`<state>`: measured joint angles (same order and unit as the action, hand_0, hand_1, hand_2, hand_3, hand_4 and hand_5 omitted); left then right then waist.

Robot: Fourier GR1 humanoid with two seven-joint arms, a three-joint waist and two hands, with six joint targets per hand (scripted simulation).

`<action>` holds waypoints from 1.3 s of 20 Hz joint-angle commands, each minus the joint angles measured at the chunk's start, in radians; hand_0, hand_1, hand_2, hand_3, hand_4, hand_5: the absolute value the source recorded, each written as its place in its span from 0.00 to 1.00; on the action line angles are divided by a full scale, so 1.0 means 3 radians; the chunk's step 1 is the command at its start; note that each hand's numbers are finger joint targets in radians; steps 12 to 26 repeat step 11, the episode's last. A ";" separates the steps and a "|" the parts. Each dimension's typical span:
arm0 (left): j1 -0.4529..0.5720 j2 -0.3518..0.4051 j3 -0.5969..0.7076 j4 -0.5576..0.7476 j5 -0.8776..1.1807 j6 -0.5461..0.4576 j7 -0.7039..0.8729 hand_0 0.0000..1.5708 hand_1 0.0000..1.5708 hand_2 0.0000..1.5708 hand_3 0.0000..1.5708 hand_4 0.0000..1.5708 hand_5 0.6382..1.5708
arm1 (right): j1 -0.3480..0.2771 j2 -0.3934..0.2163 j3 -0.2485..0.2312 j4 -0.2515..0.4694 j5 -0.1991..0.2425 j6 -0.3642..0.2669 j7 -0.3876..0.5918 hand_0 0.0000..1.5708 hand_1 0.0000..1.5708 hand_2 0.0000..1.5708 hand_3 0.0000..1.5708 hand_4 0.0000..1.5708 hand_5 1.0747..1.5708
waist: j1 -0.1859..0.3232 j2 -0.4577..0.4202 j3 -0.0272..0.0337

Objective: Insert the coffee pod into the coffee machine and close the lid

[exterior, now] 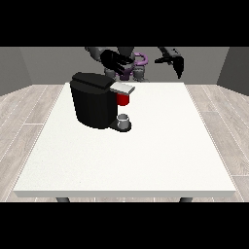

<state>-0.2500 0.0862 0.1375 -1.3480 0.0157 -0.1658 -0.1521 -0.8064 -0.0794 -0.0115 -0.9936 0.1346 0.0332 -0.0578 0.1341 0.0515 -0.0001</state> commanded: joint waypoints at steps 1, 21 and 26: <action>0.0017 0.0011 0.0005 -0.0091 0.0025 0.0034 0.0064 0.00 0.00 0.00 0.00 0.09 1.00 | 0.0199 0.0079 0.0064 -0.0078 -0.0038 0.0137 -0.0245 0.00 0.00 0.00 0.00 0.04 1.00 | -0.0073 -0.0119 0.0001; 0.0195 -0.0049 0.0106 0.0199 0.0013 0.0196 -0.0028 0.00 0.00 0.00 0.00 0.12 1.00 | 0.1281 0.0263 0.0603 -0.0625 -0.0748 -0.0052 -0.0422 0.00 0.00 0.00 0.00 0.10 1.00 | -0.0477 -0.0524 0.0001; 0.0195 -0.0049 0.0106 0.0199 0.0013 0.0196 -0.0028 0.00 0.00 0.00 0.00 0.12 1.00 | 0.1281 0.0263 0.0603 -0.0625 -0.0748 -0.0052 -0.0422 0.00 0.00 0.00 0.00 0.10 1.00 | -0.0477 -0.0524 0.0001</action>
